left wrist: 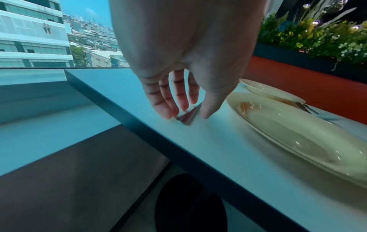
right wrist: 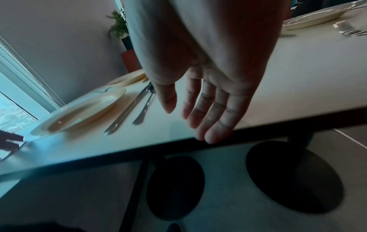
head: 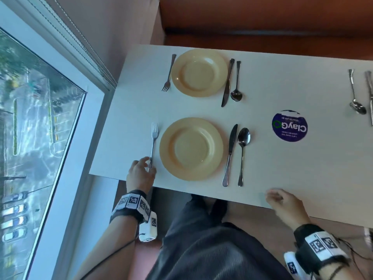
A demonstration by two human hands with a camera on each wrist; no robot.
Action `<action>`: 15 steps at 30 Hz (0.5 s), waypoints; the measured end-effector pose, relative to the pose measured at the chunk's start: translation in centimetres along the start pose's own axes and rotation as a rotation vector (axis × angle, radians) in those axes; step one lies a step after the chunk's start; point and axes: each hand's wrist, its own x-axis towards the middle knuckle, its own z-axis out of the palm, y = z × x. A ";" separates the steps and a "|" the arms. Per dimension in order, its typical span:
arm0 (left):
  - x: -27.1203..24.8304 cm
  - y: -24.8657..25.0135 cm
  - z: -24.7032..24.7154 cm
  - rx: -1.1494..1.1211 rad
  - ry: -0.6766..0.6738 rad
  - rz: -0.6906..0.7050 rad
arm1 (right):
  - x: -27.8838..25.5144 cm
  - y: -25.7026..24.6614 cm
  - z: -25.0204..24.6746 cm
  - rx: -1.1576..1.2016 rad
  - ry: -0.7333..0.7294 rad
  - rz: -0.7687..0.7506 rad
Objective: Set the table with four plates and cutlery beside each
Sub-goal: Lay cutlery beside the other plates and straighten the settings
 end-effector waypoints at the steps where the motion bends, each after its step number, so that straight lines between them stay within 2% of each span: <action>1: -0.2 0.1 0.1 0.001 0.003 0.006 | -1.0 1.0 0.3 0.008 -0.026 0.008; 5: -0.2 0.1 0.4 0.009 -0.002 0.032 | -4.4 4.8 2.1 0.011 -0.115 0.086; 9: 0.1 -0.1 0.3 0.009 -0.022 0.063 | -7.1 8.3 4.5 -0.009 -0.161 0.260; 15: 1.4 -0.2 0.2 -0.009 -0.021 0.112 | -10.0 9.1 7.5 0.005 -0.216 0.442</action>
